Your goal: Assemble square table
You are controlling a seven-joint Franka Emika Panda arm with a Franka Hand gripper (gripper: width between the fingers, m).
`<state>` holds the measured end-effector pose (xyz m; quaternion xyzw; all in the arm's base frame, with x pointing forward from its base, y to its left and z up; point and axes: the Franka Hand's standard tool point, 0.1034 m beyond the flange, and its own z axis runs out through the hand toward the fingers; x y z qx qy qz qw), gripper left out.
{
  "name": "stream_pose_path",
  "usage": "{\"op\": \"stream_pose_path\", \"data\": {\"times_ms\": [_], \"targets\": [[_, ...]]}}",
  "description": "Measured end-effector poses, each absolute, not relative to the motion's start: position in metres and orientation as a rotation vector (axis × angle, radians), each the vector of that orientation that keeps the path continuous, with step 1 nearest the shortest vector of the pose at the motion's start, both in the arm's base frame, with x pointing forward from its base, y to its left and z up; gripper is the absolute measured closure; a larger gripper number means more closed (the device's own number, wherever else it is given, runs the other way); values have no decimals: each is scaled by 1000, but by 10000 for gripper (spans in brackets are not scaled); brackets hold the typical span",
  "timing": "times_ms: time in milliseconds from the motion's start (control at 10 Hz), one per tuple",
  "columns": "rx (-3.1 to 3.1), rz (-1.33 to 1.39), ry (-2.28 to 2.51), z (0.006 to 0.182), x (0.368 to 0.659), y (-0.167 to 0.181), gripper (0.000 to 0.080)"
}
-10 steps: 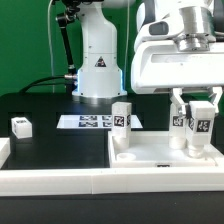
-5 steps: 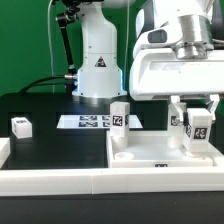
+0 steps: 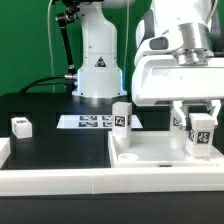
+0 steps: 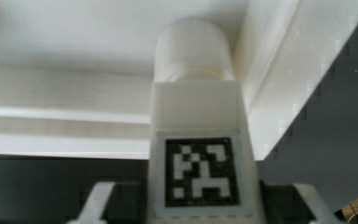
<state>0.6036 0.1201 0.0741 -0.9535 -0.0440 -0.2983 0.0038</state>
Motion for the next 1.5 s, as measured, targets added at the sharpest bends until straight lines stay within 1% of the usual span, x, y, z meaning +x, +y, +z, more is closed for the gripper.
{"op": "stream_pose_path", "data": {"times_ms": [200, 300, 400, 500, 600, 800, 1200, 1300, 1500], "targets": [[-2998, -915, -157, 73, 603, 120, 508], [-3000, -914, -167, 72, 603, 120, 420], [-3001, -913, -172, 72, 603, 120, 223], [-3002, -913, -177, 72, 603, 120, 223], [-3002, -913, -181, 72, 603, 120, 166], [-3005, -910, -195, 73, 603, 120, 153], [-3008, -896, -223, 95, 609, 118, 150], [-3011, -875, -223, 96, 609, 119, 150], [-3021, -837, -225, 93, 609, 119, 150]]}}
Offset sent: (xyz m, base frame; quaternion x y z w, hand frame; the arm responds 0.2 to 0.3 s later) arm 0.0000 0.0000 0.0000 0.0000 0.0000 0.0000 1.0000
